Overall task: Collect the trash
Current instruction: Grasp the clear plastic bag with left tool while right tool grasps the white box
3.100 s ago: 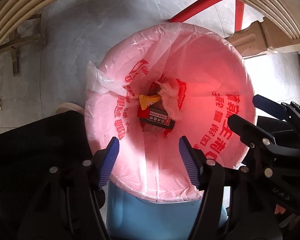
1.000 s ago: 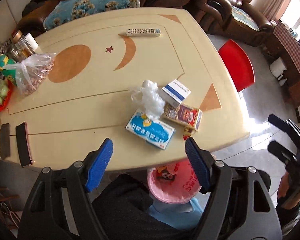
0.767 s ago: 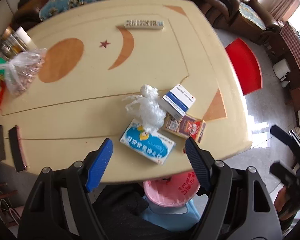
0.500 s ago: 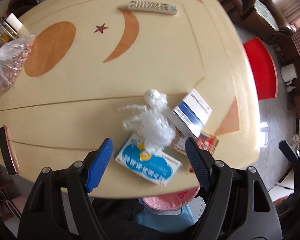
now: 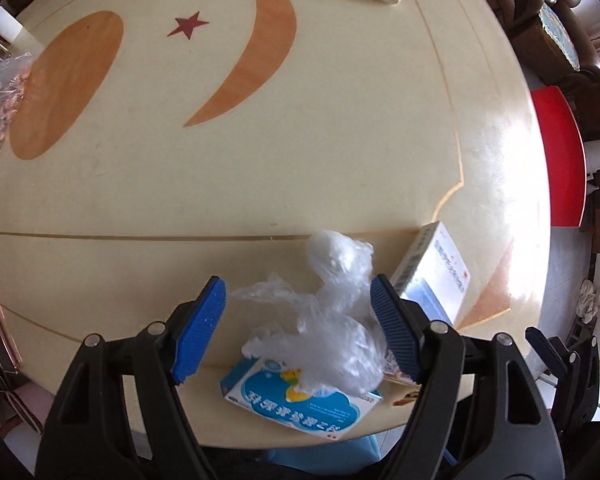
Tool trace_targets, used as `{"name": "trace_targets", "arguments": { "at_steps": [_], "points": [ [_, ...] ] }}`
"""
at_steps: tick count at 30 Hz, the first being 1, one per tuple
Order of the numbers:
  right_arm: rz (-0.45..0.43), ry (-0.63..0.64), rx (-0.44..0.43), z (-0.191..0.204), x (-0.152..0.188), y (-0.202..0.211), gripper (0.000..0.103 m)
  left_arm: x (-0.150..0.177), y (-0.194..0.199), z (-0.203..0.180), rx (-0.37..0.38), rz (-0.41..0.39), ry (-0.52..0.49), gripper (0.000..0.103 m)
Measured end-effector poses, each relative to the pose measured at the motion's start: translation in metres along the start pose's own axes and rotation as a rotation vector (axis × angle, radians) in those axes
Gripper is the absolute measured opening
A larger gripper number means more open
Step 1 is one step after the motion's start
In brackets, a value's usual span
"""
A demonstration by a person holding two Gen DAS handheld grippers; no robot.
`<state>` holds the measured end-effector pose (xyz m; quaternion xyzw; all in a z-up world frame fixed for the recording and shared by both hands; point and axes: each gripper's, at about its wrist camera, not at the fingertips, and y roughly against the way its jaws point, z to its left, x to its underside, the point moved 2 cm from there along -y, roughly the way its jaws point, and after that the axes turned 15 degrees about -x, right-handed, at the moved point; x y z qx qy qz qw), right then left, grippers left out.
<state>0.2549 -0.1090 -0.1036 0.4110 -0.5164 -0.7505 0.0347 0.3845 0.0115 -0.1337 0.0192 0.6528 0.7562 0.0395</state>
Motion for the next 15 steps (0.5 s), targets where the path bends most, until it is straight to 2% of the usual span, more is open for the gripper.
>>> {"name": "trace_targets", "arguments": {
  "at_steps": [8,10,12,15],
  "points": [
    [0.024,0.053,0.011,-0.004,0.0,-0.035,0.085,-0.014,-0.015,-0.005,0.031,0.014,-0.01,0.073],
    [0.023,0.075,0.028,-0.004,0.0,-0.041,0.081,-0.016,-0.016,-0.006,0.035,0.009,-0.019,0.073],
    [0.017,0.094,0.053,-0.006,0.001,-0.046,0.071,-0.017,-0.017,-0.009,0.044,0.013,-0.028,0.073],
    [0.007,0.113,0.079,-0.008,0.001,-0.053,0.066,-0.018,-0.021,-0.009,0.046,0.011,-0.047,0.073]
  ]
}}
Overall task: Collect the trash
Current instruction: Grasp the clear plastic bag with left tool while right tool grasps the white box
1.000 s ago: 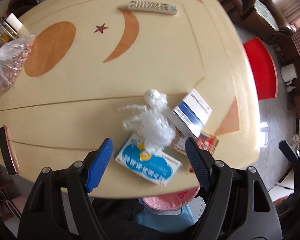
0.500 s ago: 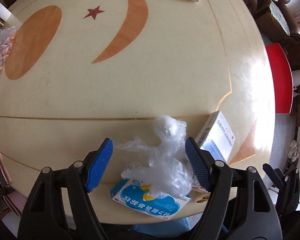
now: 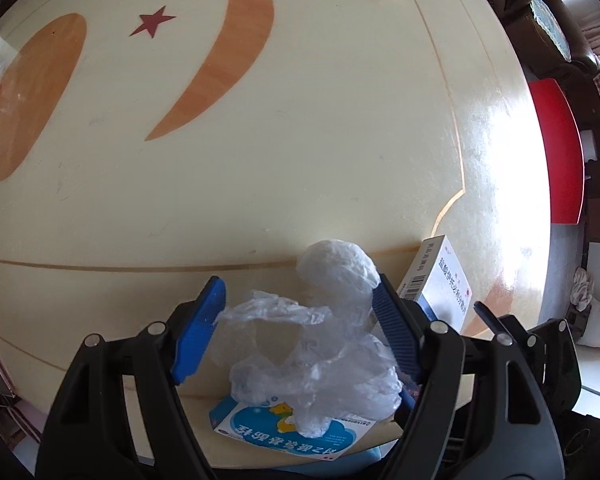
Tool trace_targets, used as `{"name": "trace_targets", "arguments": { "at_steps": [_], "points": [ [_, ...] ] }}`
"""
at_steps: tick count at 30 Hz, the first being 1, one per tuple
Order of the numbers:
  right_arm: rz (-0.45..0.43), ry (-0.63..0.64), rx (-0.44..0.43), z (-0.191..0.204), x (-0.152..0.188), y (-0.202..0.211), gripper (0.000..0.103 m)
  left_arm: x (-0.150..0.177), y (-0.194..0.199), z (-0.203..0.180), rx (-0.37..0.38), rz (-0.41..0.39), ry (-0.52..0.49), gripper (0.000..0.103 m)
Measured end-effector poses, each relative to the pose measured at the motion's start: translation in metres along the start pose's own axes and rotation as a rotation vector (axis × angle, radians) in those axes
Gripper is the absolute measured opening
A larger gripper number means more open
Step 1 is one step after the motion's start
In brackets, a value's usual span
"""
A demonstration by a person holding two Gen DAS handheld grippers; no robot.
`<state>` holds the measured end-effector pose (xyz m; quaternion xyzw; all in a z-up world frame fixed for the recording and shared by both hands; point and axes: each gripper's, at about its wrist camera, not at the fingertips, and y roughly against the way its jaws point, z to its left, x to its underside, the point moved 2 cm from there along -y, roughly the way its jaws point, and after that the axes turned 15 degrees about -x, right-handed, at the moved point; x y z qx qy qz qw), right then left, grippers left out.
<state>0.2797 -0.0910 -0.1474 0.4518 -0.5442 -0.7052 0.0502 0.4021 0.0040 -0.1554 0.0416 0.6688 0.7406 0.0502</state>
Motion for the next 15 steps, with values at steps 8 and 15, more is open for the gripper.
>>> {"name": "trace_targets", "arguments": {
  "at_steps": [8,15],
  "points": [
    [-0.042,0.022,0.038,-0.006,-0.001,-0.011,0.044,0.001,-0.008,-0.002,0.021,0.016,-0.008,0.067],
    [-0.099,-0.048,0.043,-0.024,-0.003,0.002,0.035,0.002,-0.012,0.006,0.023,0.027,-0.002,0.056]
  ]
}}
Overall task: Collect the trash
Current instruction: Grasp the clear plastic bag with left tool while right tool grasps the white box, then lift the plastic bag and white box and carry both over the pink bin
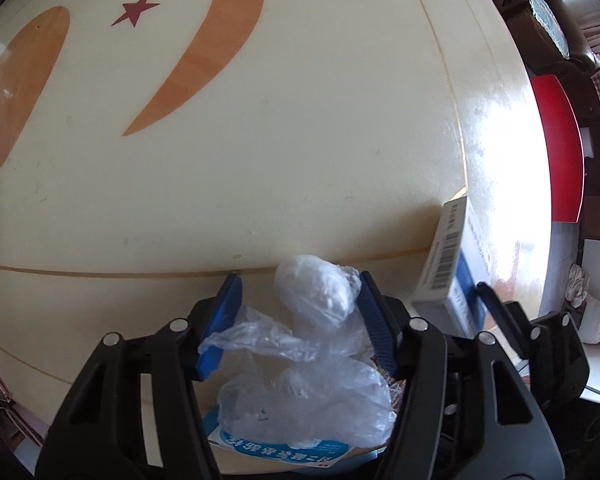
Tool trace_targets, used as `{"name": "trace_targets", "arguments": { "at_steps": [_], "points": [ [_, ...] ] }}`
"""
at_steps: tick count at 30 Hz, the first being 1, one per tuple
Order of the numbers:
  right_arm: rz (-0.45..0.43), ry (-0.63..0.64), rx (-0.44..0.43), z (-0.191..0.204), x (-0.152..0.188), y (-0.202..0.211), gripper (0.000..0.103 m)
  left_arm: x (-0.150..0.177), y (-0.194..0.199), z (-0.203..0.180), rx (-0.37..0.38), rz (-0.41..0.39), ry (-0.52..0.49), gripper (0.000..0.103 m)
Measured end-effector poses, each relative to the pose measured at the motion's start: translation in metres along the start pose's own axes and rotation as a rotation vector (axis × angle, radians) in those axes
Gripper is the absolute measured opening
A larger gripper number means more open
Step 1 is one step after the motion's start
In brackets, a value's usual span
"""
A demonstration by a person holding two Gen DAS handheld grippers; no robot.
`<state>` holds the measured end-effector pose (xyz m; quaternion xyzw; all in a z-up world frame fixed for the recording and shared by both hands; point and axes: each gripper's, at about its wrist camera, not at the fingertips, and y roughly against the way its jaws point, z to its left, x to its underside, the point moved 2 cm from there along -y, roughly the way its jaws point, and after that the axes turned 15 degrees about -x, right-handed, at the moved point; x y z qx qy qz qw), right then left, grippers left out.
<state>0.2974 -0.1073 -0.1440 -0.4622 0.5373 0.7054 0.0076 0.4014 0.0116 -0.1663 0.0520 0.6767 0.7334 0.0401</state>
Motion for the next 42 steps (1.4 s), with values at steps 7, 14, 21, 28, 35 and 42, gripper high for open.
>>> {"name": "trace_targets", "arguments": {
  "at_steps": [7,14,21,28,35,42],
  "points": [
    [-0.03,-0.155,-0.004,-0.035,-0.006,0.009,0.033,0.0,0.0,0.001,0.006,0.001,0.001,0.052],
    [-0.107,-0.403,-0.096,-0.087,-0.004,0.031,0.03,-0.001,0.0,0.001,-0.001,-0.003,-0.006,0.052],
    [-0.089,-0.429,-0.018,-0.113,0.005,0.033,0.023,-0.007,0.008,-0.021,-0.011,-0.017,-0.036,0.047],
    [-0.083,-0.404,0.021,-0.107,0.007,0.029,0.02,-0.01,0.011,-0.03,-0.016,-0.025,-0.044,0.034],
    [-0.113,-0.393,0.059,-0.102,0.006,0.05,0.02,-0.005,0.027,-0.032,-0.009,-0.081,-0.037,0.032],
    [-0.159,-0.331,0.108,-0.077,-0.009,0.1,0.02,0.021,0.068,-0.026,-0.033,-0.179,-0.036,0.032]
  ]
}}
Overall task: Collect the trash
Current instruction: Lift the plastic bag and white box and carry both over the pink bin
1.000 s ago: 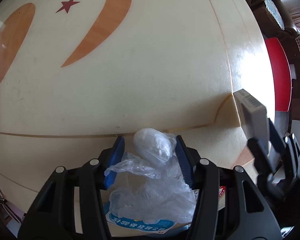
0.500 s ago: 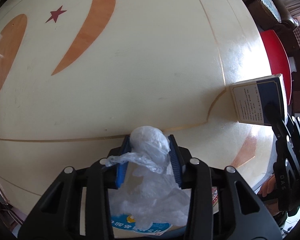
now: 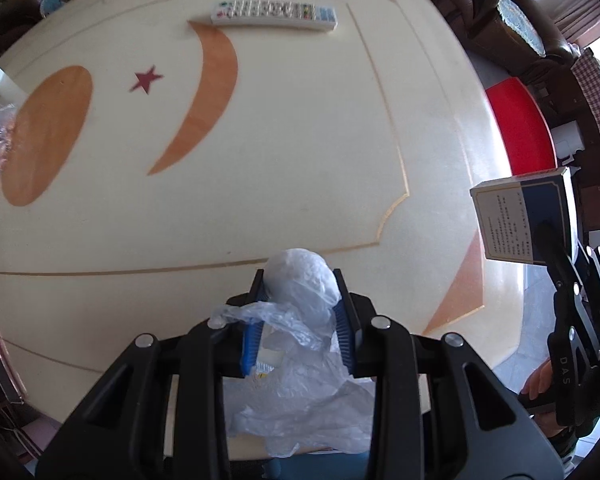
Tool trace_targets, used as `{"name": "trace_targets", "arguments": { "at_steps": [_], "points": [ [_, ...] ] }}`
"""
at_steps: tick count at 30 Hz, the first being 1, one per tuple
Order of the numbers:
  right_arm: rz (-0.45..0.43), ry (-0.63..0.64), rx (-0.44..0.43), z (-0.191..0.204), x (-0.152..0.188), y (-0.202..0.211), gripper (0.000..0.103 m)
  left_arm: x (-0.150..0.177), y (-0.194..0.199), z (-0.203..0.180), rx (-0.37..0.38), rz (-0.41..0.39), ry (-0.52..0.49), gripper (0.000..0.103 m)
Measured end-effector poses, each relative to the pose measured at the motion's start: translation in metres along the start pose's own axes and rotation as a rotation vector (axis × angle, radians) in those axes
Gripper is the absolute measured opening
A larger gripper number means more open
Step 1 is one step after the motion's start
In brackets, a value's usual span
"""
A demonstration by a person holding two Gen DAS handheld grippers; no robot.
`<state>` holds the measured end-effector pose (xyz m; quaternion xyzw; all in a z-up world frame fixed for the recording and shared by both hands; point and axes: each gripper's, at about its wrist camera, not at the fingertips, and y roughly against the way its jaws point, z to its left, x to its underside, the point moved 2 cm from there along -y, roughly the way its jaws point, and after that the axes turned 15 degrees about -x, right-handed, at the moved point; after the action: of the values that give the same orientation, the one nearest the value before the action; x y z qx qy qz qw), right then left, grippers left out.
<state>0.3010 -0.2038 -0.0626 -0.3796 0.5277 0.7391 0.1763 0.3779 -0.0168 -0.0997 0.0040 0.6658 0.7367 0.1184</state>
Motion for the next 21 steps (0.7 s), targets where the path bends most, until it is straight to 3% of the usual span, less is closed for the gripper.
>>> {"name": "trace_targets", "arguments": {
  "at_steps": [6,9,21],
  "points": [
    [-0.05,0.054,0.027,0.035,-0.008,0.049,0.02,0.033,0.053,0.002,-0.045,-0.119,0.006,0.032],
    [-0.072,0.06,0.018,0.052,-0.008,0.075,0.02,0.054,0.082,0.022,-0.046,-0.17,0.009,0.032],
    [-0.101,0.095,-0.016,0.124,0.024,0.164,0.02,0.162,0.147,0.017,-0.098,-0.333,-0.013,0.032]
  ]
}}
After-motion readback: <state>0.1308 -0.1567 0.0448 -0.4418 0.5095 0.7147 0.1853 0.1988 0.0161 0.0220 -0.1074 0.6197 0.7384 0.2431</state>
